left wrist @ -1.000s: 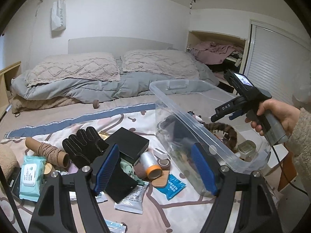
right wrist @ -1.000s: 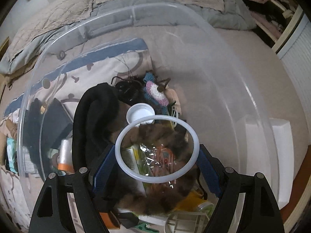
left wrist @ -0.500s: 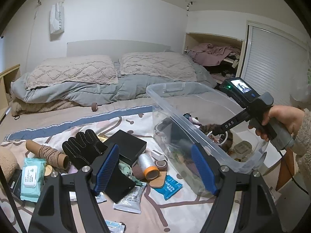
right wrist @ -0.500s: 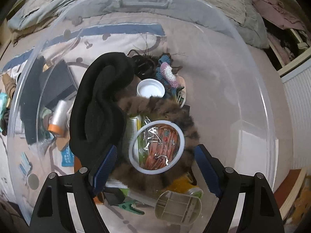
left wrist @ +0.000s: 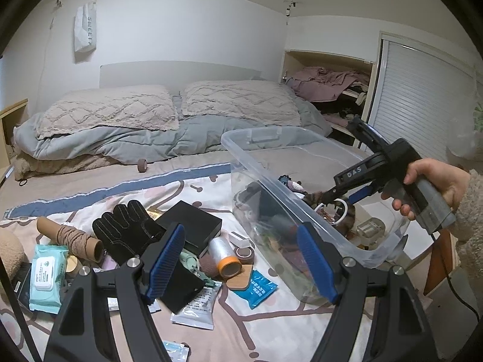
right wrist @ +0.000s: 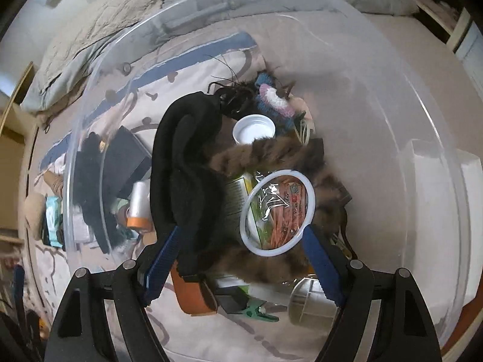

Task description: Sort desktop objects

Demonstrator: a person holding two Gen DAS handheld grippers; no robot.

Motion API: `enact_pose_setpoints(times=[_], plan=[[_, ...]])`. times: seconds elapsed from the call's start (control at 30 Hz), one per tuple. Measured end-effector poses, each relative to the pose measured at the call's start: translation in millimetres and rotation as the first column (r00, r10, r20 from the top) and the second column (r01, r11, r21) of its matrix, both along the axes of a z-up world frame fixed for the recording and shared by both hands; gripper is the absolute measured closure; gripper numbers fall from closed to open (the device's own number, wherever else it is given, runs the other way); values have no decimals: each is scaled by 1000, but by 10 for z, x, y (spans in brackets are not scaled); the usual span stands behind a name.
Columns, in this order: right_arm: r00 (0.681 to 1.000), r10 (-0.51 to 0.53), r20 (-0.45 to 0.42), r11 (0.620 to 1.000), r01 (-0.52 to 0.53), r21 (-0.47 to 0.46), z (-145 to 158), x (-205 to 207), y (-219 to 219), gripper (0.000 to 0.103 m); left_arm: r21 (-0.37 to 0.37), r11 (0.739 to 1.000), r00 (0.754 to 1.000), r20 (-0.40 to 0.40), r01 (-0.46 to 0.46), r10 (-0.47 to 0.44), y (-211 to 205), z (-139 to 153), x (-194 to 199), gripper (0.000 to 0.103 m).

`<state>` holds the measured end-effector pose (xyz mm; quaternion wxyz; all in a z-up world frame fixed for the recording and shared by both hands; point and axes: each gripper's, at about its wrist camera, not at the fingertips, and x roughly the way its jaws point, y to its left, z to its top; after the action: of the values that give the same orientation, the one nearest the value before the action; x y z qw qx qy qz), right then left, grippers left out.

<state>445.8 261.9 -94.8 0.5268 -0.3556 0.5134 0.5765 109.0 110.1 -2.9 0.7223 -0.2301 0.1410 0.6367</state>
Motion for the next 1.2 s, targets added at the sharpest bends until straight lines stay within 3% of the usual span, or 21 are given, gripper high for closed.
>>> enact_pose_setpoints(times=[0.17,0.43,0.6,0.67,0.83,1.03,1.13,1.2], plan=[[999,-2,51,999,4,-46,-134,-56,110,21,-1,1000,1000,1,-1,1,-2,-8,-4,26],[991,89,100,987,-74,-143,-377,-311,311,21,-18,1000,1000,9,-9,9,34,-48,-62,26],[988,97,118,992,-86,-94,-228,-298,263,21,-23,1000,1000,19,-14,15,53,-59,-111,26],[992,71,106,996,-65,-59,-126,-235,219,21,-24,1000,1000,25,-12,12,45,-54,-111,26],[998,-15,57,989,6,148,272,-69,-65,21,-28,1000,999,34,8,-7,22,-22,-96,26],[998,-61,4,938,56,341,593,-46,-571,20,-25,999,999,31,19,-19,-8,7,-69,26],[998,-67,-5,906,63,418,675,-104,-727,3,-17,1000,1000,17,19,-19,-41,39,-42,26],[997,-68,28,880,47,473,749,-178,-841,0,-12,1000,1000,12,18,-18,-67,66,-40,23]])
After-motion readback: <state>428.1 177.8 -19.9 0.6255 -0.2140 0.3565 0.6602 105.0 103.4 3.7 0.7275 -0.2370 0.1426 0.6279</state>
